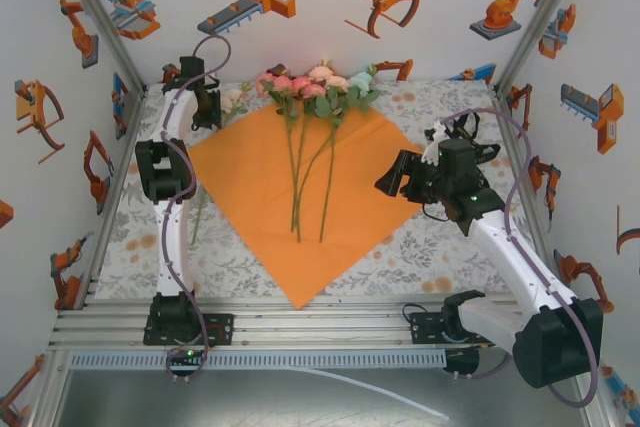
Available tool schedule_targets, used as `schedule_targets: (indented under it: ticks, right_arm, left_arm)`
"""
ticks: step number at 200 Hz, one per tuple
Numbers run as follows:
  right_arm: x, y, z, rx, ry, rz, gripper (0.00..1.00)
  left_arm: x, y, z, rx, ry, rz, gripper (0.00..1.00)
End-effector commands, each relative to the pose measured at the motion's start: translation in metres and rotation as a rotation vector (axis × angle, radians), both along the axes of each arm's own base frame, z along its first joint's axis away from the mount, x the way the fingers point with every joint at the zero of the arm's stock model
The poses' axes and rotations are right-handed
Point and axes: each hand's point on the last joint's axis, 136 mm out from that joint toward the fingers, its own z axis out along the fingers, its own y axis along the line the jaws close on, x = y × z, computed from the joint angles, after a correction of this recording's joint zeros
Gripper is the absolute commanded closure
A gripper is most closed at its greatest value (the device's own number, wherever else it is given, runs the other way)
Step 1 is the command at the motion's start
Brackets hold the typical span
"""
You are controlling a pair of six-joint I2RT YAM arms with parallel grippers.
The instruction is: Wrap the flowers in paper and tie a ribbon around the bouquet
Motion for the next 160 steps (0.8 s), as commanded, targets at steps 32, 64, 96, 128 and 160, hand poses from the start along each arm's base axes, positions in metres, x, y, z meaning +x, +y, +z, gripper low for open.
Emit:
schedule_targets:
  ticks: [32,64,96,128,160]
  right_arm:
    - [0.000,-0.003,0.022,-0.012,-0.059,-0.007,0.30]
    - [-0.002,-0.005,0.029,-0.011,-0.073,-0.014,0.30]
    - [-0.003,-0.004,0.035,0.007,-0.081,-0.009,0.30]
    - [-0.007,-0.005,0.040,0.014,-0.097,-0.009,0.30]
    - [-0.012,-0.005,0.040,0.031,-0.106,-0.014,0.30]
  left_arm:
    - [0.002,0.026,0.016,0.177,-0.018,-0.012,0.99]
    - [0.008,0.077,0.079,0.484,-0.120,0.072,1.00]
    - [-0.003,0.106,0.158,0.649,-0.228,0.229,1.00]
    - [-0.020,0.071,0.229,0.497,-0.384,0.252,1.00]
    - [-0.038,-0.030,0.266,-0.118,-0.492,0.172,1.00]
